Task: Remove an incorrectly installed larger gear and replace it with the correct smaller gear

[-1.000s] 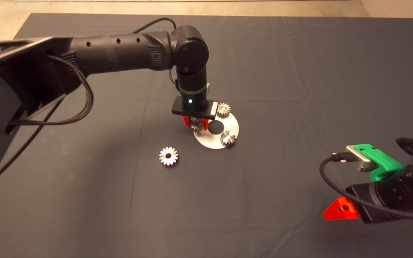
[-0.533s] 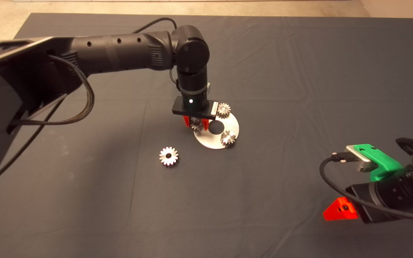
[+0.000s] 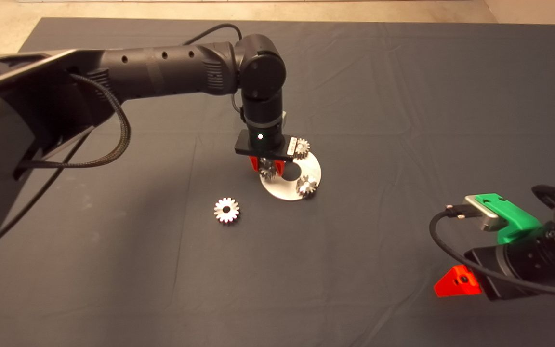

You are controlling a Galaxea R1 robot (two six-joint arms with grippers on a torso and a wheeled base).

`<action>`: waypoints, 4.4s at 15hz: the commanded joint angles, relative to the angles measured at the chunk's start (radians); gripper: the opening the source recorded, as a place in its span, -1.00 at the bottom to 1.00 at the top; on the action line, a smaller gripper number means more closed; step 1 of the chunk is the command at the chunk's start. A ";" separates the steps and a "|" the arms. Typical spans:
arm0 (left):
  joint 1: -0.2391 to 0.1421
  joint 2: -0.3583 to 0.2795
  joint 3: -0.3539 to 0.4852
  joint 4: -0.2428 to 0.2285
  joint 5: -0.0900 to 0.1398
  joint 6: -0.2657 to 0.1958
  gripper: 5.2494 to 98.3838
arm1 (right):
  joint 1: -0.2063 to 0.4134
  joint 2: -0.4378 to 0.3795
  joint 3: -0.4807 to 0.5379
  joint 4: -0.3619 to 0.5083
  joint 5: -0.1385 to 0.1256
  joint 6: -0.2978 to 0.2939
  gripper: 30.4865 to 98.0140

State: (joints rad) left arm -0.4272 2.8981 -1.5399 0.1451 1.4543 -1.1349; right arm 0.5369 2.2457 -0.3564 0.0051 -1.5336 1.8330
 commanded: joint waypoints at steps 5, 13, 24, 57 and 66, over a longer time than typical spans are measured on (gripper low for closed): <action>-0.021 -0.001 -0.023 -0.009 -0.012 0.033 -0.33 | 0.014 -0.004 0.004 -0.004 -0.124 0.005 0.99; -0.022 -0.006 -0.043 -0.007 -0.008 0.066 -0.33 | 0.014 -0.002 0.004 -0.004 -0.124 0.005 0.99; -0.021 -0.009 0.002 -0.007 0.014 0.061 -0.33 | 0.009 -0.013 0.005 -0.004 -0.124 0.005 0.99; -0.027 0.008 -0.027 -0.013 0.011 0.070 -0.07 | 0.009 -0.013 0.005 -0.004 -0.124 0.005 0.99; -0.136 -0.308 0.310 -0.030 0.057 -0.049 0.21 | 0.009 -0.013 0.004 -0.004 -0.124 0.005 0.99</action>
State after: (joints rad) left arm -0.5006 2.7028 -1.4172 0.1336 1.4829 -1.1145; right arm 0.5319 2.2355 -0.3564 0.0051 -1.5337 1.8330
